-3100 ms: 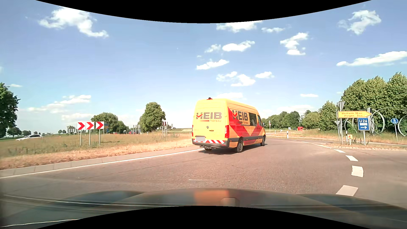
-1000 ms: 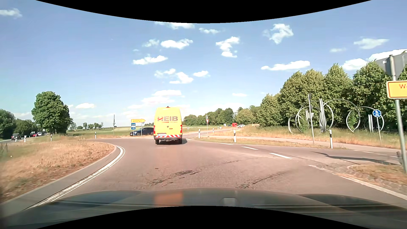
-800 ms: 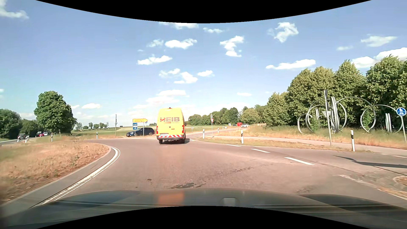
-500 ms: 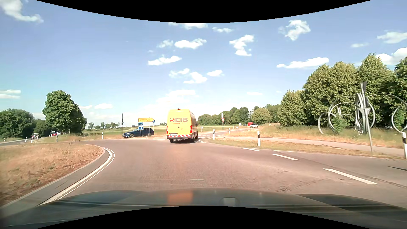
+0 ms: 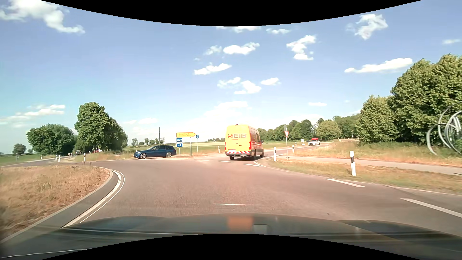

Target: Follow the waypoints while adhering to traffic rules and regulations

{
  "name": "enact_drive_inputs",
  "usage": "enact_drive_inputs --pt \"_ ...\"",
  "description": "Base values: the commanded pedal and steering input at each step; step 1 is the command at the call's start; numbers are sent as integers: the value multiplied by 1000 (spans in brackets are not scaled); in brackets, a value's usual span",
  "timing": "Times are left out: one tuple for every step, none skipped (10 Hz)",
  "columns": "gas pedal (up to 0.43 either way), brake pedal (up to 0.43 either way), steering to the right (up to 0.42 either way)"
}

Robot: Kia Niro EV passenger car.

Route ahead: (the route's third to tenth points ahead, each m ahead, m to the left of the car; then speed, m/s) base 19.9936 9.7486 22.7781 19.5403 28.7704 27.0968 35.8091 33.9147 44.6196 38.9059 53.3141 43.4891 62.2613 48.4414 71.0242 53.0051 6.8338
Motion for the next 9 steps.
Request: enact_drive_inputs --pt "138 6 -191" --pt "138 6 -193" --pt "138 6 -201" --pt "138 6 -206" --pt "138 6 -208" --pt "138 6 -208" --pt "138 6 -213" --pt "138 6 -218" --pt "138 6 -220"
